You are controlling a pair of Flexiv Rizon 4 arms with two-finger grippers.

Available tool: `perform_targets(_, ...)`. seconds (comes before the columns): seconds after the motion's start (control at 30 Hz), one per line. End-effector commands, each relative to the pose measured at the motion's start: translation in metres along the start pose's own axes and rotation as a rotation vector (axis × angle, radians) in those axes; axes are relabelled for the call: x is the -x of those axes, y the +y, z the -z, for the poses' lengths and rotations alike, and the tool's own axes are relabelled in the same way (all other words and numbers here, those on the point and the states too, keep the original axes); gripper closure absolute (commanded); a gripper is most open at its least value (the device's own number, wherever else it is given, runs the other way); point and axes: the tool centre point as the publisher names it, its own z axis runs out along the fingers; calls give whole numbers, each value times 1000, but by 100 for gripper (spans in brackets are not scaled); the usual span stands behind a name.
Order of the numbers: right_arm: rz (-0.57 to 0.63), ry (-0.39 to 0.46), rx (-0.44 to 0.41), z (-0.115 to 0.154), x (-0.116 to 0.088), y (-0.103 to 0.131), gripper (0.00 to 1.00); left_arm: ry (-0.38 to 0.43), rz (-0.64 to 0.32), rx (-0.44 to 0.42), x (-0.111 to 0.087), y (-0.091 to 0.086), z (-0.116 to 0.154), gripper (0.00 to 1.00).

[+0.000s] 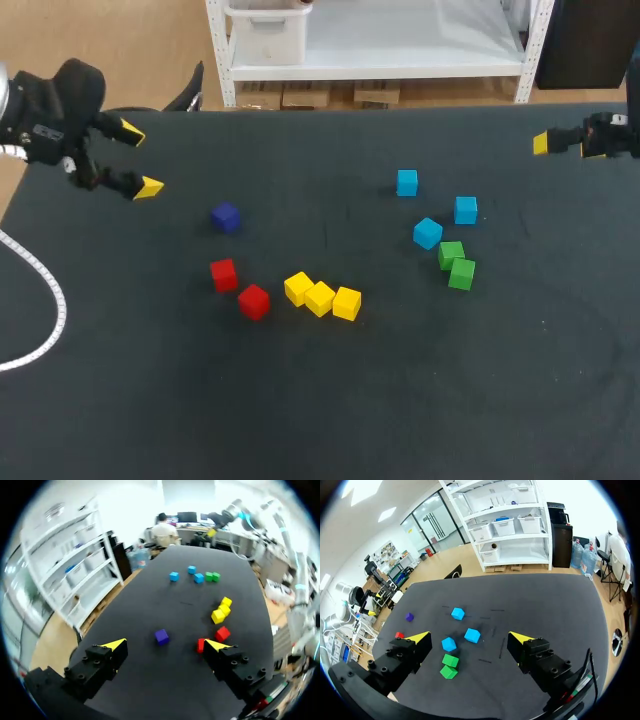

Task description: Place the blue cubes, place green cubes on the blue cubes, place the yellow cubes on the green cubes, then place the red cubes on the yellow cubes, and place purple cube on the red cubes.

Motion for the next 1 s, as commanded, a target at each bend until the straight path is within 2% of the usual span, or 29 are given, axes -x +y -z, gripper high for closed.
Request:
perform_targets(0.03,0,-1,-4,0,0,1,0,-16,-64,-65,-3,5,2,0)
perform_targets(0.17,0,-1,-4,0,0,1,0,-25,-62,-65,-1,6,0,0)
perform_targets(0.3,0,-1,-4,0,0,1,0,2,-56,-72,0,23,-7,0)
perform_targets(0.47,0,-1,-4,0,0,1,0,4,-169,-107,3,35,-17,0)
perform_targets(0.53,0,-1,-4,0,0,1,0,47,-215,-136,3,38,-22,0)
perform_targets(0.57,0,-1,-4,0,0,1,0,33,-231,-152,3,39,-24,0)
perform_targets(0.63,0,-1,-4,0,0,1,0,55,-270,-181,2,40,-28,0)
perform_targets(0.7,0,-1,-4,0,0,1,0,28,-284,-214,1,40,-32,0)
perform_targets(0.77,0,-1,-4,0,0,1,0,39,-303,-243,0,39,-35,0)
perform_targets(1.0,0,-1,-4,0,0,1,0,-4,-296,-293,-4,39,-43,0)
